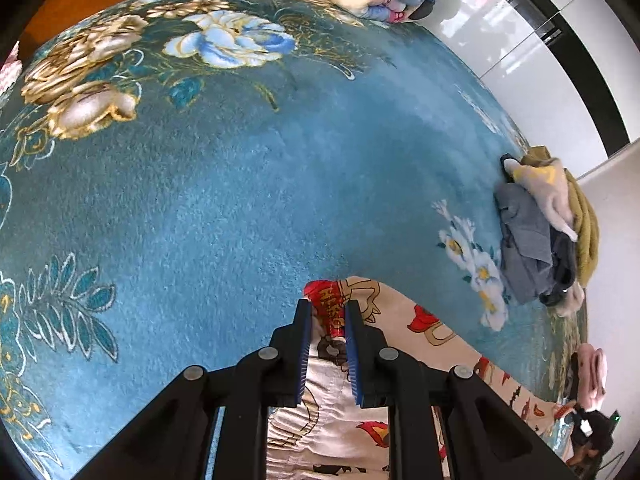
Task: Fold clothes
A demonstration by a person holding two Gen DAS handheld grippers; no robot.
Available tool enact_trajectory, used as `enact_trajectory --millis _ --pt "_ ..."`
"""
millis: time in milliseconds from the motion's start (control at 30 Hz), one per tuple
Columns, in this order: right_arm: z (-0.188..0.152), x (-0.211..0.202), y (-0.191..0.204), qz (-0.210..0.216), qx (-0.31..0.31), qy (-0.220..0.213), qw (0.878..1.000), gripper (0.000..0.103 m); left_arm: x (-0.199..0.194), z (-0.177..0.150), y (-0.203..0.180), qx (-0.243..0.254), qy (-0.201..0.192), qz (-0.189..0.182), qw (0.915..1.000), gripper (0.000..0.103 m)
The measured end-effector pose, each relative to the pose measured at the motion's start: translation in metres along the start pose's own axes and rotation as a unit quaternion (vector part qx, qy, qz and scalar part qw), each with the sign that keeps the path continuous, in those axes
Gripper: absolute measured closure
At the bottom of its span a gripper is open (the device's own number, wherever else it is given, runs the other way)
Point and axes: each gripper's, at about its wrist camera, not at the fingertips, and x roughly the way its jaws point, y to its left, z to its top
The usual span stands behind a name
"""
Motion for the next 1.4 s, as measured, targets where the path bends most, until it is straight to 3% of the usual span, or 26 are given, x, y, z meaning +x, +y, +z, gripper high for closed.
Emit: enact_trajectory --millis 67,133,200,300,367,433,667,700,800,867,1000,1100,1233,1400 --pt "0.002 0.007 0.009 0.012 -0.015 0.003 1.0 0.085 0.002 0.001 -0.001 0.003 0.002 0.003 1.0 0.085" --pt "0.003 0.005 0.011 0.036 -0.026 -0.001 0.999 0.066 0.004 0.001 0.0 0.002 0.005 0.005 1.0 0.085" --pt "0.001 -0.008 0.006 0.066 -0.034 -0.02 0.997 0.062 0.007 0.001 0.002 0.001 0.008 0.007 0.9999 0.085" --pt "-0.004 -0.031 -0.021 0.076 -0.048 -0.056 0.994 0.062 0.01 0.0 0.004 0.0 0.01 0.008 0.9999 0.085" --pt "-0.007 -0.028 -0.049 0.024 -0.035 -0.054 0.998 0.062 0.011 0.0 0.004 0.001 0.01 0.01 0.9999 0.085" --pt "-0.008 -0.013 -0.069 0.016 -0.002 -0.028 0.999 0.06 0.011 0.0 0.003 0.001 0.01 0.012 0.9999 0.085" --pt "-0.008 0.029 -0.055 0.015 0.018 -0.017 1.0 0.06 0.013 -0.001 0.002 0.002 0.011 0.02 0.9997 0.084" --pt "-0.009 0.032 -0.053 0.01 0.018 -0.02 1.0 0.062 0.013 -0.001 0.002 0.003 0.011 0.021 0.9997 0.084" --pt "-0.009 0.039 -0.047 -0.012 0.009 -0.024 1.0 0.097 0.013 0.0 0.001 0.001 0.01 0.024 0.9997 0.084" --pt "-0.009 0.035 -0.046 -0.015 0.001 -0.033 0.999 0.097 0.011 0.001 0.001 -0.001 0.003 0.023 0.9997 0.084" --pt "-0.006 -0.011 -0.047 -0.01 -0.033 -0.11 0.993 0.097 0.001 0.002 0.002 -0.001 -0.026 0.011 0.9996 0.084" --pt "-0.008 -0.03 -0.058 -0.033 -0.054 -0.132 0.989 0.097 0.013 0.001 0.008 -0.016 -0.012 0.012 0.9997 0.084" --pt "-0.012 -0.001 -0.088 -0.059 -0.017 -0.073 0.995 0.097 0.018 0.001 0.008 -0.026 -0.004 0.007 0.9996 0.084" --pt "-0.014 -0.001 -0.096 -0.049 0.004 -0.073 0.996 0.097 0.013 0.004 0.003 -0.014 0.005 0.011 0.9998 0.082"
